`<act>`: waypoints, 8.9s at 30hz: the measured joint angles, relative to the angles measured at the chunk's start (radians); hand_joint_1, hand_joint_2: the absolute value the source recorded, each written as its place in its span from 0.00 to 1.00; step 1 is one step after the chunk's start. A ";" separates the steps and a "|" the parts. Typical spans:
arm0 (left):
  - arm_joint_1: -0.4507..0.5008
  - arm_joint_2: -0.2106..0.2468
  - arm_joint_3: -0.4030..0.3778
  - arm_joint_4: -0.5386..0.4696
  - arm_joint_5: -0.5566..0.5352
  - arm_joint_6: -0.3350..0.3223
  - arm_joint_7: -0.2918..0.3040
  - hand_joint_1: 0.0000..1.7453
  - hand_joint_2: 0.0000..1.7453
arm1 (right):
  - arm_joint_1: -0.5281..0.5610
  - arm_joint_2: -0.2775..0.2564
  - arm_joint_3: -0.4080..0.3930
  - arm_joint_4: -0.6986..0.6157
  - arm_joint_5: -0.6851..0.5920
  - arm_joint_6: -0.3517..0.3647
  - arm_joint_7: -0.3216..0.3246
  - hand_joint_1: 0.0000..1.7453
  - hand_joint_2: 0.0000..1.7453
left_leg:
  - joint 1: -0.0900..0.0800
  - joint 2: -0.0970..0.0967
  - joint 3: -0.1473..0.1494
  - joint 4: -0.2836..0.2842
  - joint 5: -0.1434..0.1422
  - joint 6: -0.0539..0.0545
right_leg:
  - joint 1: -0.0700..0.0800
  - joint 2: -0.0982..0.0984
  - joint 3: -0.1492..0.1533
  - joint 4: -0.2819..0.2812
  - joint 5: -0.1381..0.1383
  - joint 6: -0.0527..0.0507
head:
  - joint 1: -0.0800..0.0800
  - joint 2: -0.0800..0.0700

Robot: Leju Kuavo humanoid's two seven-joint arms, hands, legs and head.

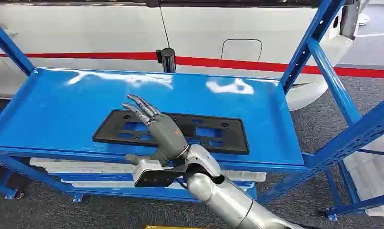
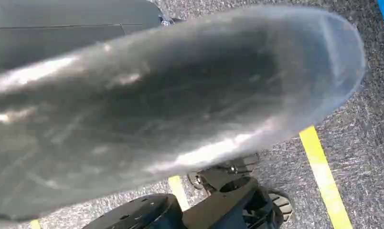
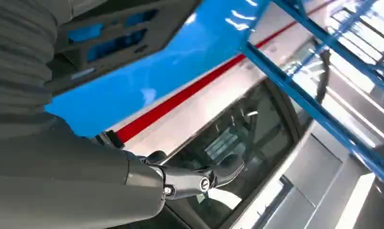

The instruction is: Take the parts from the cabinet and place them on the table.

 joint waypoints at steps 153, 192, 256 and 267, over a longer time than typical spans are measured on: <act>0.023 -0.018 0.140 0.000 -0.087 0.028 -0.067 0.00 1.00 | 0.089 -0.166 -0.263 -0.525 -0.316 -0.079 -0.186 1.00 1.00 | -0.002 0.000 0.001 0.000 0.000 0.001 | 0.000 0.000 0.001 -0.002 0.000 0.001 | 0.000 0.000; 0.020 -0.017 0.192 0.000 -0.059 -0.002 -0.036 0.00 1.00 | 0.080 -0.226 -0.242 -0.519 -0.497 0.041 -0.124 1.00 1.00 | -0.004 0.000 0.000 0.002 0.000 0.002 | -0.004 0.000 0.001 -0.003 0.001 0.002 | 0.000 0.000; 0.030 -0.026 0.241 0.001 -0.061 -0.027 -0.050 0.00 1.00 | 0.111 -0.246 -0.285 -0.430 -0.589 0.079 -0.091 1.00 1.00 | 0.048 0.013 -0.098 0.215 0.023 -0.066 | -0.017 -0.018 -0.022 -0.021 0.038 -0.008 | 0.003 0.000; 0.028 -0.023 0.243 0.000 -0.064 -0.018 -0.051 0.00 1.00 | 0.128 -0.253 -0.303 -0.435 -0.584 0.076 -0.096 1.00 1.00 | 0.025 0.008 -0.092 0.036 0.048 0.018 | -0.015 -0.014 -0.172 0.253 -0.105 0.013 | 0.005 0.000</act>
